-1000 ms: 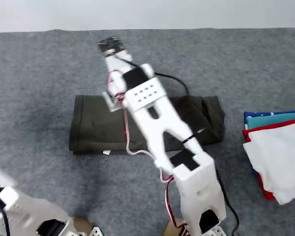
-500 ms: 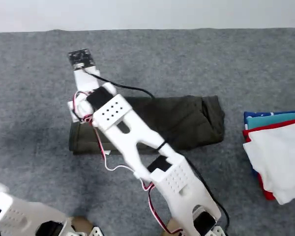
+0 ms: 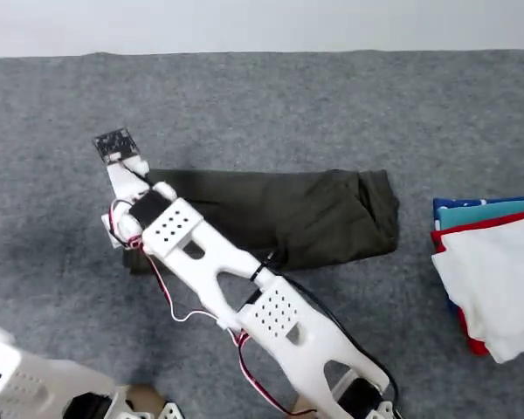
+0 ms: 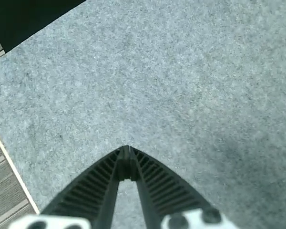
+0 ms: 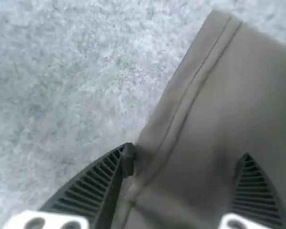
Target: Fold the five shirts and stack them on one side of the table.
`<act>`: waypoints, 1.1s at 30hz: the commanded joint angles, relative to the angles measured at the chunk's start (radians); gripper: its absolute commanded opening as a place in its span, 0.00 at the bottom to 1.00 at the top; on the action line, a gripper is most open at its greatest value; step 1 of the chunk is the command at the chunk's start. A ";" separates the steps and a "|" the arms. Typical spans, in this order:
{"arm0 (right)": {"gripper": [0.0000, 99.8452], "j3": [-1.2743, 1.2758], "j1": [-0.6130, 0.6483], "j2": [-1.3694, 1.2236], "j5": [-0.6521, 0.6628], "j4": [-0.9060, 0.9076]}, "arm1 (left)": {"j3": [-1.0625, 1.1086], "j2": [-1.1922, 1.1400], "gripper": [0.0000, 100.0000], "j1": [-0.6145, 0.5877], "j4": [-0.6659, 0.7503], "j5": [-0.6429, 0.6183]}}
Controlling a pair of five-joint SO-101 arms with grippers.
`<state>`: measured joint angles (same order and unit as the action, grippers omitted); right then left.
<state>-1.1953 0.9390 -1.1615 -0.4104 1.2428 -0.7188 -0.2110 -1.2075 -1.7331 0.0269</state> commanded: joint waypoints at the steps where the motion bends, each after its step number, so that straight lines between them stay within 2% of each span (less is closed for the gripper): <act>1: 0.34 -0.077 0.010 -0.036 0.017 -0.051 | -0.002 0.052 0.00 -0.017 -0.020 0.003; 7: 0.31 -0.133 0.019 -0.110 0.060 -0.050 | -0.002 0.052 0.00 -0.023 -0.020 0.003; 13: 0.01 -0.143 0.018 -0.119 0.060 -0.051 | -0.002 0.052 0.00 -0.023 -0.020 0.003; 24: 0.01 -0.170 -0.015 -0.085 0.061 -0.035 | -0.008 0.052 0.00 -0.021 -0.020 0.003; 33: 0.01 -0.327 -0.030 -0.016 0.061 0.182 | -0.010 0.055 0.00 -0.014 -0.020 0.003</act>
<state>-1.4193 0.9252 -1.2827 -0.3598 1.3594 -0.7188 -0.2110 -1.2275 -1.7331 0.0269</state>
